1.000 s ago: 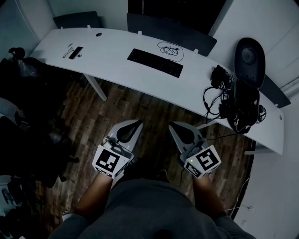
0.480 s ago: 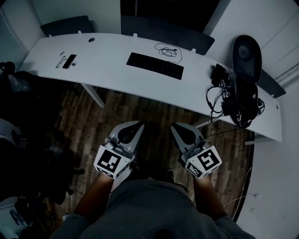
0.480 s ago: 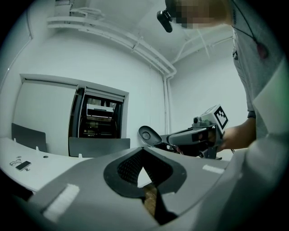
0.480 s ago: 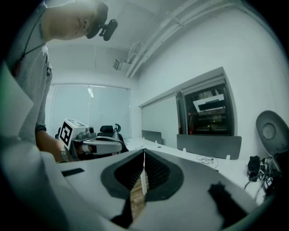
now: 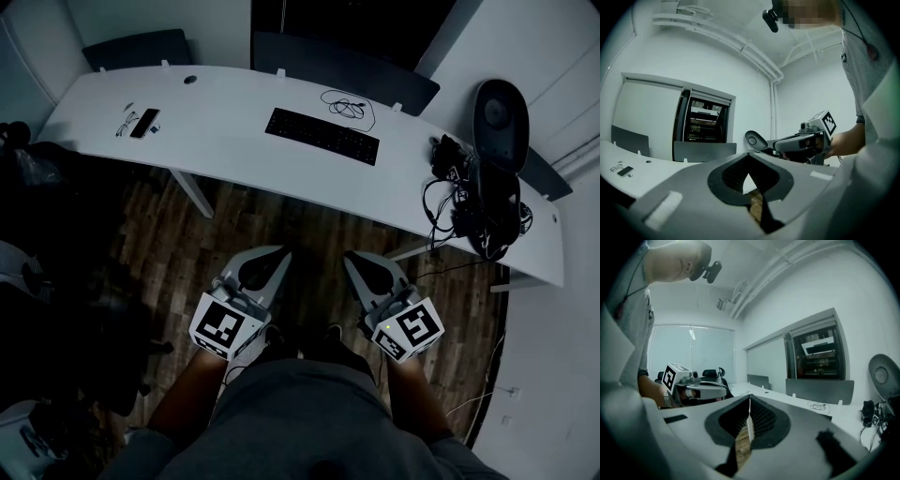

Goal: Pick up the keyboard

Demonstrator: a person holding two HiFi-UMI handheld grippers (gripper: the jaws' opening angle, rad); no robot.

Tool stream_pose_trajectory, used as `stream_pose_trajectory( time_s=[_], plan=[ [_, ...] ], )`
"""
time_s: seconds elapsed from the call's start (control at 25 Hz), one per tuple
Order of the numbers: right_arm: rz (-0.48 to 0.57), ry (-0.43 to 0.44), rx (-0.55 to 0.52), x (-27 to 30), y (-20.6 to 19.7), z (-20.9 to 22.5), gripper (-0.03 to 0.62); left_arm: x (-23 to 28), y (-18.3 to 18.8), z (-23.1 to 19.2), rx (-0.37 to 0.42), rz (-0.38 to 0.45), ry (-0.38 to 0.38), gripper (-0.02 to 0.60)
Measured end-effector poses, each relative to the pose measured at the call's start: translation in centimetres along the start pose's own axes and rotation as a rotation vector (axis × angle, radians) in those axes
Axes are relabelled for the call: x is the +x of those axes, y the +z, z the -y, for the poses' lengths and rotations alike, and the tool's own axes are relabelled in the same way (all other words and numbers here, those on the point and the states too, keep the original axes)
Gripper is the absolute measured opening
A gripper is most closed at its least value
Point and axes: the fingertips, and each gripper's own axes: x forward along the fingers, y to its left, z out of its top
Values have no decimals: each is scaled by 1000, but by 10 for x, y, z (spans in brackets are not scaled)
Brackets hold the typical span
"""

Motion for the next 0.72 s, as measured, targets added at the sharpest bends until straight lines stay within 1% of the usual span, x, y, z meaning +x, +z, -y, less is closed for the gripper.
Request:
stream_pose_trajectory(
  time_s=[0.16, 0.4, 0.52, 0.64, 0.72],
  plan=[
    [5, 16, -2, 9, 0, -2, 15, -5, 1, -6, 12, 5, 10, 5],
    [1, 33, -3, 25, -2, 3, 15, -2, 2, -22, 3, -12, 47, 5],
    [11, 46, -1, 33, -1, 13, 15, 6, -1, -28, 13, -21, 51, 5],
    [18, 52, 1, 41, -1, 27, 15, 19, 0, -37, 41, -28, 47, 5],
    [19, 54, -1, 48, 0, 39, 15, 28, 1, -46, 43, -30, 49, 5]
  ],
)
